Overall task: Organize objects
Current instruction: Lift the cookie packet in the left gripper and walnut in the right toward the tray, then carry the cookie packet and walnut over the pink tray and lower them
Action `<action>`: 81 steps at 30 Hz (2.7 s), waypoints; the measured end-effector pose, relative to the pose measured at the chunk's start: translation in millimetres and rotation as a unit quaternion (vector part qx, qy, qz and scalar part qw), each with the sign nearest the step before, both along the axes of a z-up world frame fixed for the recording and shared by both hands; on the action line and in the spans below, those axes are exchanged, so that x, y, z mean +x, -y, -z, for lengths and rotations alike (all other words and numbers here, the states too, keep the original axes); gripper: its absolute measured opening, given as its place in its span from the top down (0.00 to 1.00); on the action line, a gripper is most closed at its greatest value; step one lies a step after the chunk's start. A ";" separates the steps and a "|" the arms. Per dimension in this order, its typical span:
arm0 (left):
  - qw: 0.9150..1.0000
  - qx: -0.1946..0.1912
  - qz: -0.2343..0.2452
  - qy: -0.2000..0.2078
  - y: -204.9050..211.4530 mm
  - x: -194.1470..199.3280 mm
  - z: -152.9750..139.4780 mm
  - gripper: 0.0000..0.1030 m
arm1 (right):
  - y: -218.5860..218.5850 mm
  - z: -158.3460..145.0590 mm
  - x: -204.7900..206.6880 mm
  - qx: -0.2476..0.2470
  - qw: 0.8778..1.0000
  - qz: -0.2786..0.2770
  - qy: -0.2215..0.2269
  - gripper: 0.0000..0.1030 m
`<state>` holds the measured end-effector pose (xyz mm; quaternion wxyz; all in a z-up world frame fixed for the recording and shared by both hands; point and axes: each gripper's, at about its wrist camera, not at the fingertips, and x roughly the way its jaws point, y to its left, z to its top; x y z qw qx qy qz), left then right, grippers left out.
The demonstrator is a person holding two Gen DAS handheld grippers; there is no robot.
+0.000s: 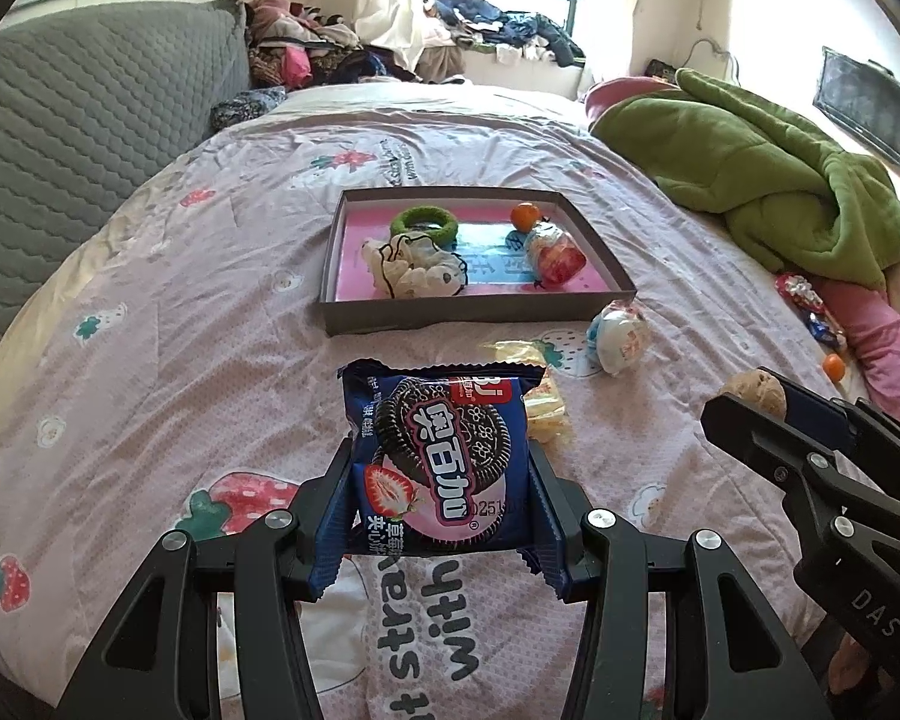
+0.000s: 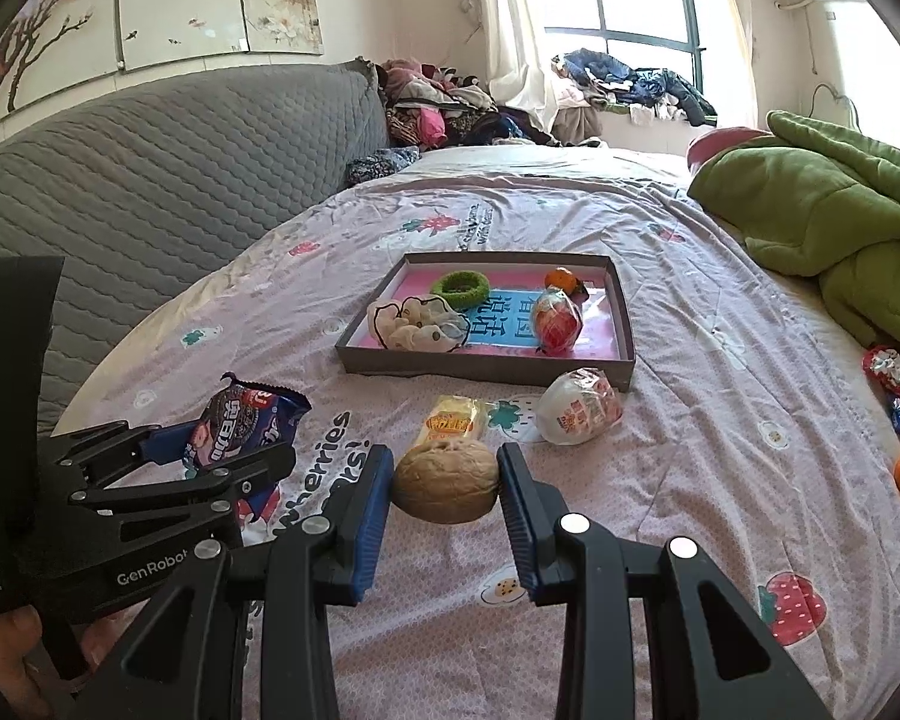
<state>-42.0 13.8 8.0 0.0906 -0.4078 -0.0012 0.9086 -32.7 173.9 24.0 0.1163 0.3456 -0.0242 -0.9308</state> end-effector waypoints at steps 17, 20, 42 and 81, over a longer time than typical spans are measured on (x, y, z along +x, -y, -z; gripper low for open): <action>1.000 -0.010 -0.003 -0.023 -1.5 2.1 -19.6 0.49 | 0.2 -22.7 -1.4 0.002 1.000 -0.004 -0.028 0.65; 1.000 -0.009 -0.003 -0.027 -1.0 0.2 -24.8 0.49 | 0.6 -25.5 -4.8 0.002 0.999 -0.005 -0.032 0.65; 0.999 -0.011 -0.003 -0.043 -1.3 -48.9 -48.4 0.49 | 0.2 -40.5 -47.8 0.009 0.999 -0.013 -0.039 0.65; 1.000 -0.019 -0.010 -0.020 10.4 -180.5 -34.5 0.49 | 20.2 -41.1 -166.1 0.030 0.999 -0.023 -0.038 0.65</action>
